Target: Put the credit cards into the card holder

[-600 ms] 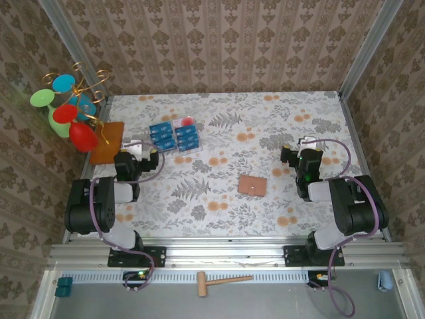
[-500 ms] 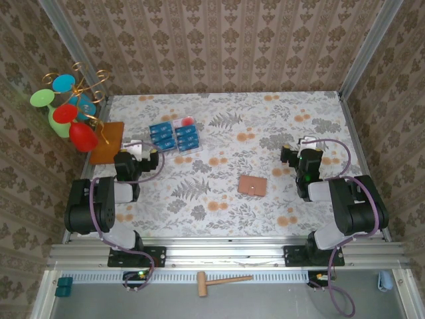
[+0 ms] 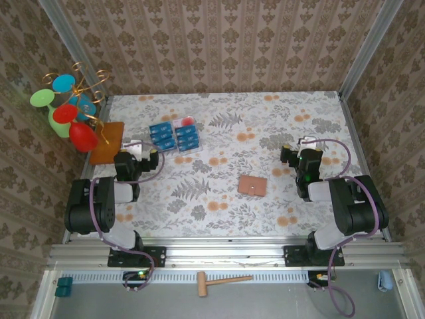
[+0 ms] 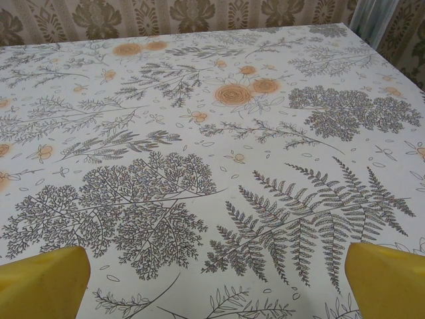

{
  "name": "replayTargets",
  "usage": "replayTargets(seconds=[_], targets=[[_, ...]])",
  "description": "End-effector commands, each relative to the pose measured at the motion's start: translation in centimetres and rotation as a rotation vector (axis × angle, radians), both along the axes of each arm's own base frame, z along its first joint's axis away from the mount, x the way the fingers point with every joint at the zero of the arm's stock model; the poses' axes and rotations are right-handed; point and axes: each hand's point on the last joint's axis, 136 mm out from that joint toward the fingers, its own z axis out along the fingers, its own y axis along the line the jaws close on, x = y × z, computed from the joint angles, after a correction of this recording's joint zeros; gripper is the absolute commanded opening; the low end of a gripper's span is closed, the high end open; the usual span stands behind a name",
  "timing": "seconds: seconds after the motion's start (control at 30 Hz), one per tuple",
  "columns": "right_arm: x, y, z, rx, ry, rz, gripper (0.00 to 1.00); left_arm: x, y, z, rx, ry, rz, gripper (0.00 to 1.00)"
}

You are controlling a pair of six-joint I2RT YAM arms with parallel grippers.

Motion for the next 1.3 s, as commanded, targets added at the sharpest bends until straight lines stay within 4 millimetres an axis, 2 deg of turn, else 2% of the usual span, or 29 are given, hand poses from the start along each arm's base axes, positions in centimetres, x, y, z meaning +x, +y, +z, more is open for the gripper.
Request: replayTargets(seconds=[0.0,0.37,0.5,0.63,0.7,0.77,0.8,0.87,0.97,1.03,1.27], targets=[[0.3,0.0,0.9,-0.002,-0.032,0.006,1.00,0.5,0.2,0.6,-0.003,-0.012,0.017,1.00],[0.4,-0.1,0.8,-0.002,-0.025,0.003,1.00,0.5,0.2,0.5,0.012,-0.007,0.026,1.00],[0.3,0.0,1.8,-0.002,-0.029,0.005,1.00,0.3,0.1,0.9,0.011,-0.028,0.022,1.00],[-0.1,-0.3,5.0,-0.010,0.012,-0.037,1.00,-0.4,0.5,3.2,0.013,-0.040,0.049,1.00],[-0.6,-1.1,6.1,0.069,0.068,-0.120,1.00,-0.9,0.8,4.5,0.009,-0.046,0.067,1.00],[-1.2,-1.3,6.8,0.131,0.129,-0.166,1.00,-1.3,1.3,6.0,-0.010,-0.063,0.100,1.00],[-1.7,-1.9,7.0,0.180,0.144,-0.241,1.00,-1.6,1.4,6.9,-0.020,-0.072,0.113,1.00],[-3.1,-2.4,6.9,0.275,0.191,-0.323,1.00,-2.1,2.0,8.2,-0.036,-0.065,0.151,1.00],[-3.7,0.6,6.4,0.380,0.265,-0.185,1.00,-3.3,2.3,10.3,-0.090,-0.025,0.193,1.00],[-4.6,2.7,5.5,0.465,0.320,-0.105,1.00,-4.3,1.8,11.4,-0.141,0.019,0.188,1.00],[-9.3,9.1,-0.2,0.702,0.564,0.024,0.92,-8.1,-4.0,13.1,-0.259,0.205,-0.018,1.00]])
